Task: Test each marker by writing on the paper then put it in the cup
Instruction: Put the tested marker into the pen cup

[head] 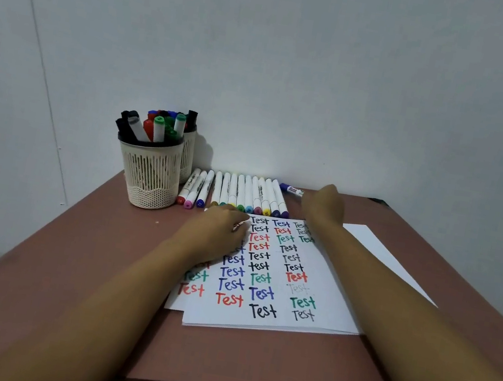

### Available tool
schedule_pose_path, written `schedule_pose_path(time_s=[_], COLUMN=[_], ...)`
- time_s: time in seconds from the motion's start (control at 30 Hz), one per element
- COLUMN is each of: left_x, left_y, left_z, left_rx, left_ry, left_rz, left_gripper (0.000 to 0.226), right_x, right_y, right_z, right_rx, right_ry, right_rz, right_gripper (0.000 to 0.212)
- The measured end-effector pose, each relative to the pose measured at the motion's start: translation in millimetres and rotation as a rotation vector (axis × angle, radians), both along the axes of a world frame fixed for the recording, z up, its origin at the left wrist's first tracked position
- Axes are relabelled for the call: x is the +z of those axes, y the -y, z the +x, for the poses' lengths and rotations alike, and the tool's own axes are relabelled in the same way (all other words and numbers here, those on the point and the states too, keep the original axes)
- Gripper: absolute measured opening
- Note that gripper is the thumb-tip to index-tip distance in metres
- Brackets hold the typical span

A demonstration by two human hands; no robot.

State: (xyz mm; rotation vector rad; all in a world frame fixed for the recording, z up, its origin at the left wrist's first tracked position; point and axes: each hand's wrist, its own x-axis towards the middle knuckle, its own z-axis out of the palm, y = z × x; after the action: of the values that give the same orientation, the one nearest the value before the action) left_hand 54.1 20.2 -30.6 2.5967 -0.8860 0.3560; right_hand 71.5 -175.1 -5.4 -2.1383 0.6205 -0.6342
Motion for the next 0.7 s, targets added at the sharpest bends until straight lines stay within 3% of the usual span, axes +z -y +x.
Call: schedule_pose_path(time_s=[0.23,0.37,0.47,0.7], left_x=[6.5,7.0,7.6,12.1], left_y=[5.0,8.7,10.8,14.0], left_z=[-13.5,-18.8,-22.3,-25.5], left_rx=[-0.053,-0.083,-0.068,-0.042], left_ry=[0.139,0.167,0.060,0.038], left_rz=[-0.108,-0.119,-0.093,-0.007], left_gripper=[0.043,0.057,0.063,0.024], right_x=[8.2,3.0,2.3,1.4], right_y=[2.7,-2.7,-8.8,-18.2], right_z=[-54.8,-78.4,-87.4,-87.6], right_rx=[0.113,0.181,0.233,0.403], right_ry=[0.306,0.315,0.311,0.319], right_rz=[0.348,0.515,0.624,0.805], right_gripper=[0.005,0.007,0.016,0.028])
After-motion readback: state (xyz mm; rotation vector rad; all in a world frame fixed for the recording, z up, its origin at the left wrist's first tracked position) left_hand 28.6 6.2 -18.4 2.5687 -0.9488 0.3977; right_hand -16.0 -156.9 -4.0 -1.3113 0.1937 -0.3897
